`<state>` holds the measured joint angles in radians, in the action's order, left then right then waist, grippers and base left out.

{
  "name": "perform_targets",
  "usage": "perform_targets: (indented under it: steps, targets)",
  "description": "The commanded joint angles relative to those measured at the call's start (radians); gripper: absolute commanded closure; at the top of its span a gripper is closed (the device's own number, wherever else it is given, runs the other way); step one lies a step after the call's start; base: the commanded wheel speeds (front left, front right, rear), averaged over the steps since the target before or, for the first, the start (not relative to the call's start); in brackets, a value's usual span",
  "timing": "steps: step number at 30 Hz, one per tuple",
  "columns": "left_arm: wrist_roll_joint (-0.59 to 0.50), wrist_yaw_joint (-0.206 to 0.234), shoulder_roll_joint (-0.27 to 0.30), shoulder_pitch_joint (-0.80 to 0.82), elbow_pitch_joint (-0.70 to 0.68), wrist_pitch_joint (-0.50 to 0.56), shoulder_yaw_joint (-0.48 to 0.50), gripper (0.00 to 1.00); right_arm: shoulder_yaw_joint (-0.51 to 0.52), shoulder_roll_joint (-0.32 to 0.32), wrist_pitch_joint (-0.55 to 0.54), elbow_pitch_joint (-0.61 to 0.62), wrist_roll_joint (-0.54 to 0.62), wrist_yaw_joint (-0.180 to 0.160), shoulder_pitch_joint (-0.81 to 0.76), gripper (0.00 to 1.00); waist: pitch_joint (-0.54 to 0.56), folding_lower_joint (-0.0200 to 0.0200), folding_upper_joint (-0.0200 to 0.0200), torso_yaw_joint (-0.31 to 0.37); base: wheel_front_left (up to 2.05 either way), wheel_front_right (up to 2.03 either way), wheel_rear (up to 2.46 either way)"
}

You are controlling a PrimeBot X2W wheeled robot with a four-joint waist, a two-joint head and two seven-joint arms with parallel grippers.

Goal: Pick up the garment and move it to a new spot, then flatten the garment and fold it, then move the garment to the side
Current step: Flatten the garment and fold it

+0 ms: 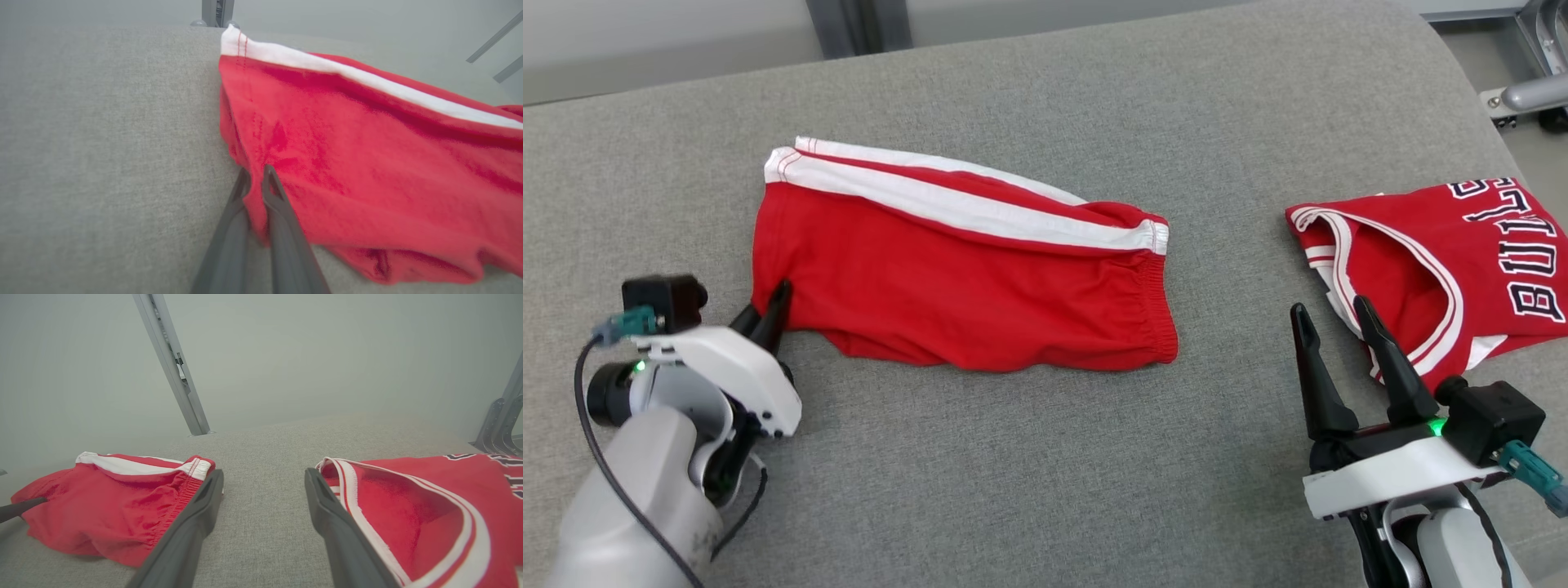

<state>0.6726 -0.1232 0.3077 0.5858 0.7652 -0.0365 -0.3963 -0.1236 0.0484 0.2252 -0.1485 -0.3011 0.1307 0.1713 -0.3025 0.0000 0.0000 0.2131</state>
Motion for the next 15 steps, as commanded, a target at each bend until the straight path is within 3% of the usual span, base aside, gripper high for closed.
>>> perform_targets:
  steps: [1, 7, 15]
  targets:
    - [0.004, -0.001, 0.008, -0.021, -0.003, -0.012, 0.004, 1.0, 0.006, 0.005, 0.004, -0.005, 0.003, 0.0, -0.01, 0.0, 0.006, 0.0, 0.0, -0.001, 0.0, 0.0, 0.0]
    - [-0.008, 0.054, -0.009, -0.166, -0.115, -0.103, 0.002, 1.0, 0.044, 0.005, -0.017, 0.005, 0.021, 0.0, -0.044, 0.0, 0.04, 0.0, 0.0, -0.049, 0.0, 0.0, 0.0]
    - [-0.014, 0.17, 0.003, -0.367, -0.401, -0.079, -0.008, 1.0, 0.066, 0.014, -0.072, 0.048, 0.031, 0.0, -0.082, 0.0, 0.076, 0.0, 0.0, -0.129, 0.0, 0.0, 0.0]
